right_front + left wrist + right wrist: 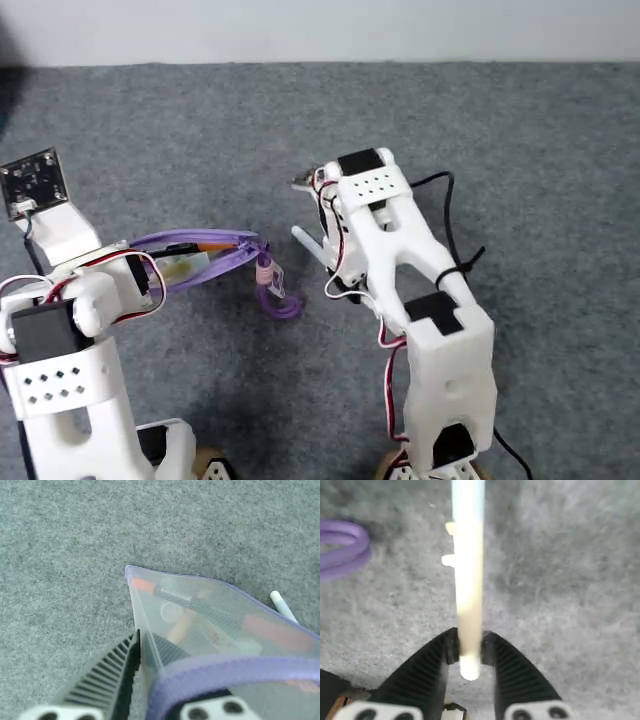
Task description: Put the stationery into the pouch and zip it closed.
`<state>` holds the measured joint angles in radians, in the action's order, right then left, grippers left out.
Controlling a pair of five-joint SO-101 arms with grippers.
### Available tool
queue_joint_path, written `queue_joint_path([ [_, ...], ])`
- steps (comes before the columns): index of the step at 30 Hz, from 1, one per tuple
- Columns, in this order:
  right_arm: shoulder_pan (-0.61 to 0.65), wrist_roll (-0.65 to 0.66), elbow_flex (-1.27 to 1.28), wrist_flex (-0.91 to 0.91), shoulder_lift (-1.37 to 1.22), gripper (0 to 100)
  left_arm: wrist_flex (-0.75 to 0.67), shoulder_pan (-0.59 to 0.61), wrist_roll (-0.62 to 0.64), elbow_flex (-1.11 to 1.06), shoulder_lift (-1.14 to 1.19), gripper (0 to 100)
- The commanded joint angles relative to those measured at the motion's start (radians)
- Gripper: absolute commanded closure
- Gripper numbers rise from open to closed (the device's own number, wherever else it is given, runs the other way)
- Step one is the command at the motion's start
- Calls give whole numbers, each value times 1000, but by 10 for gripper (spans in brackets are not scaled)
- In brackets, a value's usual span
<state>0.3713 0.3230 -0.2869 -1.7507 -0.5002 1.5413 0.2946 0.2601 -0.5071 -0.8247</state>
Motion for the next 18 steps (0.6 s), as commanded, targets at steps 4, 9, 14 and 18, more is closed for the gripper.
queue_joint_path([
  [4, -5, -2, 0, 65, 104, 713, -31, 0, 6, 13, -6, 988],
  [9, 50, -3, 0, 217, 97, 713, -31, 0, 6, 13, -6, 988],
  [14, 97, 0, 2, 406, 67, 713, -31, 0, 6, 13, -6, 988],
  [18, 124, 2, 0, 478, -2, 713, -31, 0, 6, 13, -6, 988],
])
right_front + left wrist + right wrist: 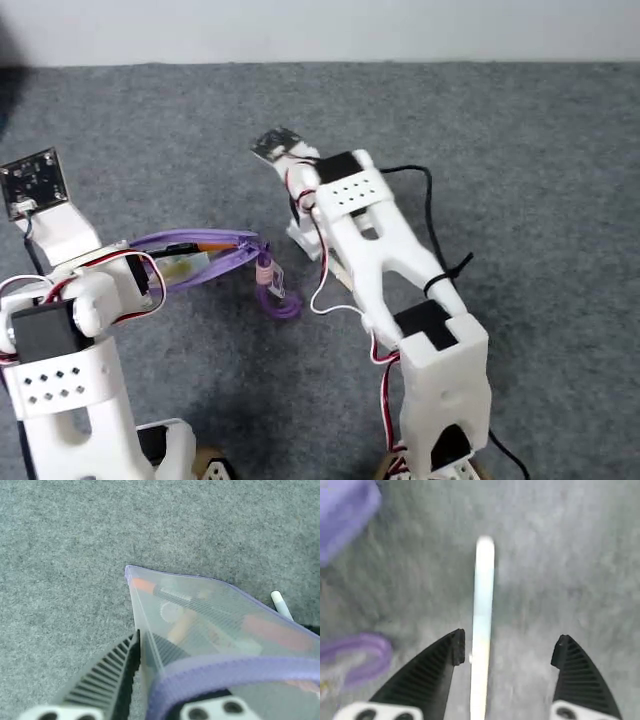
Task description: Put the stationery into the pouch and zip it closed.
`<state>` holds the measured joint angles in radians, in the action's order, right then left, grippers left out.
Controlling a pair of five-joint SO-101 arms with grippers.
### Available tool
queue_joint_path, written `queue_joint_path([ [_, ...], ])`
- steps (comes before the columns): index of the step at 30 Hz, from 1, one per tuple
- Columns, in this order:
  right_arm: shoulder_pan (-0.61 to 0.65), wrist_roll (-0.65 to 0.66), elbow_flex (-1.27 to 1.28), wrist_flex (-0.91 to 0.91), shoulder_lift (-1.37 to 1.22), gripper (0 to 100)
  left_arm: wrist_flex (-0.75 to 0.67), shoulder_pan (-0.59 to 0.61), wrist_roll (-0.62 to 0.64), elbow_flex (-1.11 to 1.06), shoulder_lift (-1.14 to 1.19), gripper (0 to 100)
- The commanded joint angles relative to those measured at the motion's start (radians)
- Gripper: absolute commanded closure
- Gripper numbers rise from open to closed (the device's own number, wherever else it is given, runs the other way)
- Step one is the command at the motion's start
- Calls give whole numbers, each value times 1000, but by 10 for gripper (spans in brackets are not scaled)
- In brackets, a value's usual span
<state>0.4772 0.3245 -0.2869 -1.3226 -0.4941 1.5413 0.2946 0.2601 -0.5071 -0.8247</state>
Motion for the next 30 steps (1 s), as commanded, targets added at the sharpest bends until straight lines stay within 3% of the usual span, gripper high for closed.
queue_joint_path([
  [1, 22, 0, 0, 62, -27, 713, -31, 0, 6, 13, -6, 988],
  [8, 19, 0, 0, 99, -147, 734, -31, 0, 6, 12, -6, 988],
  [14, 4, 2, 0, 94, -153, 998, -26, 2, 6, 12, -8, 988],
  [16, 2, 2, -2, 56, -147, 956, -28, 2, 6, 12, -8, 988],
  [22, 7, -12, -26, -90, -53, 991, -28, 2, 6, 12, -8, 988],
  [30, 19, -233, -23, -375, 162, 991, -29, 2, 6, 12, -8, 988],
])
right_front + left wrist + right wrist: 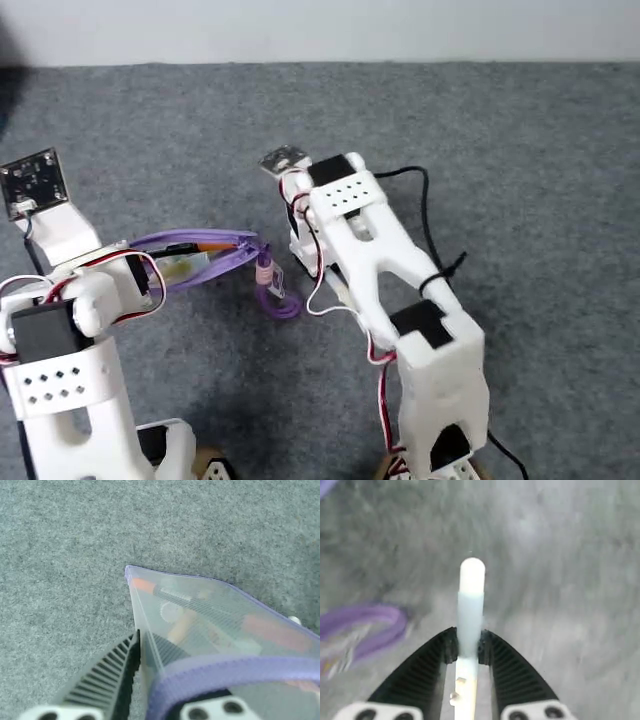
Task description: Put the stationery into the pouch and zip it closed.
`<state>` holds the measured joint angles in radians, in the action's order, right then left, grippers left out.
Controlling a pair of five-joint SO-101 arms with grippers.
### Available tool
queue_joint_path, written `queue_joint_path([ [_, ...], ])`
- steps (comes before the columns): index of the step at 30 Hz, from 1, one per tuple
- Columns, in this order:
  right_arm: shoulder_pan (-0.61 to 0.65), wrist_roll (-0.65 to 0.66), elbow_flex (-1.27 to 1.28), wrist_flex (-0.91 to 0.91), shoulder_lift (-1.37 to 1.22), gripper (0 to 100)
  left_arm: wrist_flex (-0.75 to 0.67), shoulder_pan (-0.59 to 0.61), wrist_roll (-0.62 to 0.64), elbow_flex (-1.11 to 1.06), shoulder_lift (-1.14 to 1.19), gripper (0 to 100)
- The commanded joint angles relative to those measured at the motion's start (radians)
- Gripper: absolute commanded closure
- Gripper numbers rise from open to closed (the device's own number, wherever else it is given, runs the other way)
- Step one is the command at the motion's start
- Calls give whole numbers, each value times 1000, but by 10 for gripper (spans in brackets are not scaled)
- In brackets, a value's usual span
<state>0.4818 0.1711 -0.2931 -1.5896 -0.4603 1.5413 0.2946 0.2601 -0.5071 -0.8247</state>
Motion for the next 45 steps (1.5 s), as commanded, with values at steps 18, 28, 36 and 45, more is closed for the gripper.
queue_joint_path([
  [18, 170, -313, -14, -165, 782, 991, -29, 6, 6, 12, -8, 988],
  [28, 387, -470, -12, -21, 1032, 991, -29, 6, 6, 13, -6, 988],
  [36, 403, -466, -12, 99, 1055, 991, -29, 8, 6, 13, -6, 988],
  [45, 401, -470, 193, 116, 1242, 991, -31, 8, 6, 13, -5, 988],
])
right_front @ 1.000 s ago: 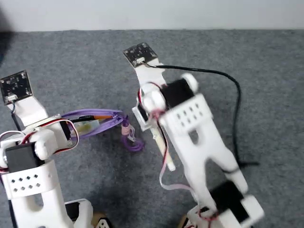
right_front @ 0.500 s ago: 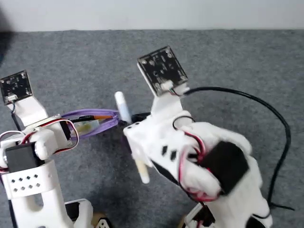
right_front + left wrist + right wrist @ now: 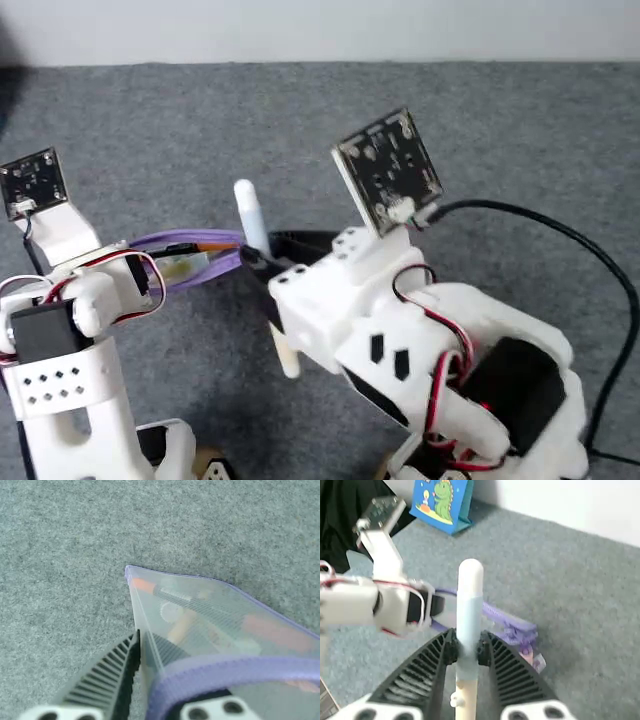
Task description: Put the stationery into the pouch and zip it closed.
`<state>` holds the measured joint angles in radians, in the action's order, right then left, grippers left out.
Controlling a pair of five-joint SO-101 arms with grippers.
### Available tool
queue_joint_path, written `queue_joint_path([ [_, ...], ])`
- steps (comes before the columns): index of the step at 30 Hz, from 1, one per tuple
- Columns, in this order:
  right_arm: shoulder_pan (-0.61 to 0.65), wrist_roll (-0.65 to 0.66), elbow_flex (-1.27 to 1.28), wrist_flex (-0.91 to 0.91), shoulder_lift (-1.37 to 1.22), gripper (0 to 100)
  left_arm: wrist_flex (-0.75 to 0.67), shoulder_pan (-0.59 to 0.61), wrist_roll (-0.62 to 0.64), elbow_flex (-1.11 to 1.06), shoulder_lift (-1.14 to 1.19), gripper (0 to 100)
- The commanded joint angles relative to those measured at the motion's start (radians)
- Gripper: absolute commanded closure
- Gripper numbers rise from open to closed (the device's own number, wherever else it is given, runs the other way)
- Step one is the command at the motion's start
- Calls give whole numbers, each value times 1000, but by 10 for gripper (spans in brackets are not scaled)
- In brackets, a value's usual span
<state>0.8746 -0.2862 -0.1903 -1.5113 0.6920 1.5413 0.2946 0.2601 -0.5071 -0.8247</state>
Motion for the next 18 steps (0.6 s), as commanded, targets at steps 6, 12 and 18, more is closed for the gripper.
queue_joint_path([
  [6, 8, 64, 450, 435, 302, 991, -31, 8, 6, 13, -6, 988],
  [12, 12, 189, 644, 835, 344, 991, -31, 8, 6, 13, -6, 988],
  [18, 15, 281, 729, 1106, 297, 991, -31, 8, 8, 13, 0, 988],
])
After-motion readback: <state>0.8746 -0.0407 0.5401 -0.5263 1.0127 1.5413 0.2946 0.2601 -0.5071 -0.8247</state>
